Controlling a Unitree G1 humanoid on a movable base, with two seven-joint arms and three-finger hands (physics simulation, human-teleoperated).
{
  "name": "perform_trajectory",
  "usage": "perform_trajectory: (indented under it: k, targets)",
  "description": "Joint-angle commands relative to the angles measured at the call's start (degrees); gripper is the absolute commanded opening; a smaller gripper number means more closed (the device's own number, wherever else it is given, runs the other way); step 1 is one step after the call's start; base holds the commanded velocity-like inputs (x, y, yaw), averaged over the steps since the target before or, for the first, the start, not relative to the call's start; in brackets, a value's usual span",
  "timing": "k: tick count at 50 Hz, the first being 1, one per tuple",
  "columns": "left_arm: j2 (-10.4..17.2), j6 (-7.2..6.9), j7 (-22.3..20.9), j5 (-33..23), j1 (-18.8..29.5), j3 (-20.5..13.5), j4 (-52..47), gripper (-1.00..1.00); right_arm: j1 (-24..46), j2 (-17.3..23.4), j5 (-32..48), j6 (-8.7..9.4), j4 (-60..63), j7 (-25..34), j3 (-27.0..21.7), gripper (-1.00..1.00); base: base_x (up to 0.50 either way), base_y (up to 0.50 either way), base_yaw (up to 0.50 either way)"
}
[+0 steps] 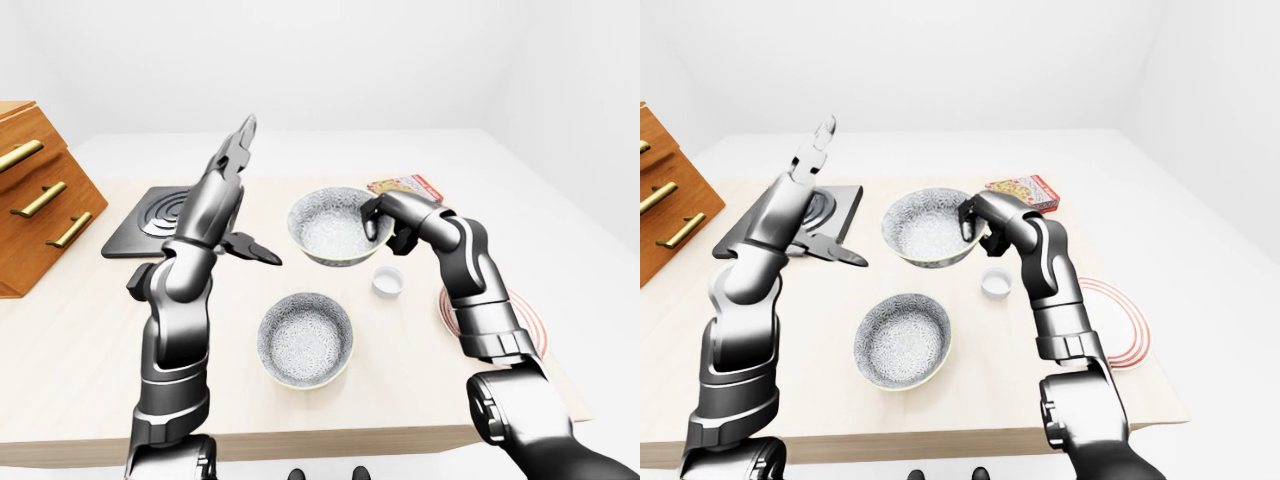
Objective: Pick the akita bowl from table center and place it on the plate.
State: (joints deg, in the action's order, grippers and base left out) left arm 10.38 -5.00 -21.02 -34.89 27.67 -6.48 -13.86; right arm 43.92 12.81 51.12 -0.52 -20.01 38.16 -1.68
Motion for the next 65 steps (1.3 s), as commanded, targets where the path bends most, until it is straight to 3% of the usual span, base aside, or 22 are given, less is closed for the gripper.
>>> perform_trajectory:
  k: [1, 5, 10, 14, 30, 40, 53, 58, 65]
  targets:
    - [5.79, 0.0, 7.58, 11.14, 1.95, -3.92, 7.51, 1.0, -3.53, 3.15, -13.34, 5.52, 7.94, 0.1, -2.65, -1.0, 0.0, 0.0, 0.0]
    - [6.91, 0.0, 9.7, 12.36, 2.15, -4.14, 11.65, 1.0, -6.36, 4.54, -13.97, 5.52, 13.23, 1.49, -3.91, -1.0, 0.0, 0.0, 0.0]
    - [8.51, 0.0, 13.17, 13.43, 6.5, -3.48, 24.04, 1.0, -10.91, 6.61, -14.56, 5.52, 20.21, 1.84, -6.08, -1.0, 0.0, 0.0, 0.0]
    - [8.75, 0.0, 14.08, 13.59, 7.58, -3.1, 27.21, 1.0, -14.33, 7.62, -14.34, 5.52, 24.19, 1.84, -7.53, -1.0, 0.0, 0.0, 0.0]
    - [7.3, 0.0, 12.87, 12.81, 3.81, -2.86, 21.23, 1.0, -24.75, 8.82, -16.8, 5.52, 34.43, 1.84, -13.75, -1.0, 0.0, 0.0, 0.0]
    - [6.27, 0.0, 12.26, 12.01, 1.84, -2.6, 17.93, 1.0, -27.86, 9.02, -17.6, 5.52, 33.42, 1.84, -15.73, -1.0, 0.0, 0.0, 0.0]
    - [5.99, 0.0, 12.01, 11.52, 1.58, -2.53, 17.86, 1.0, -34.77, 9.23, -20.09, 5.52, 34.47, 0.57, -21.21, -1.0, 0.0, 0.0, 0.0]
    - [5.84, 0.0, 11.94, 11.32, 1.25, -2.47, 17.63, 1.0, -39.66, 9.01, -22.35, 5.52, 36.73, 1.61, -26.09, -1.0, 0.0, 0.0, 0.0]
    - [5.73, 0.0, 11.79, 11.06, 1.36, -2.38, 17.43, 1.0, -40.24, 8.8, -22.27, 5.52, 36.28, 1.16, -27.8, -1.0, 0.0, 0.0, 0.0]
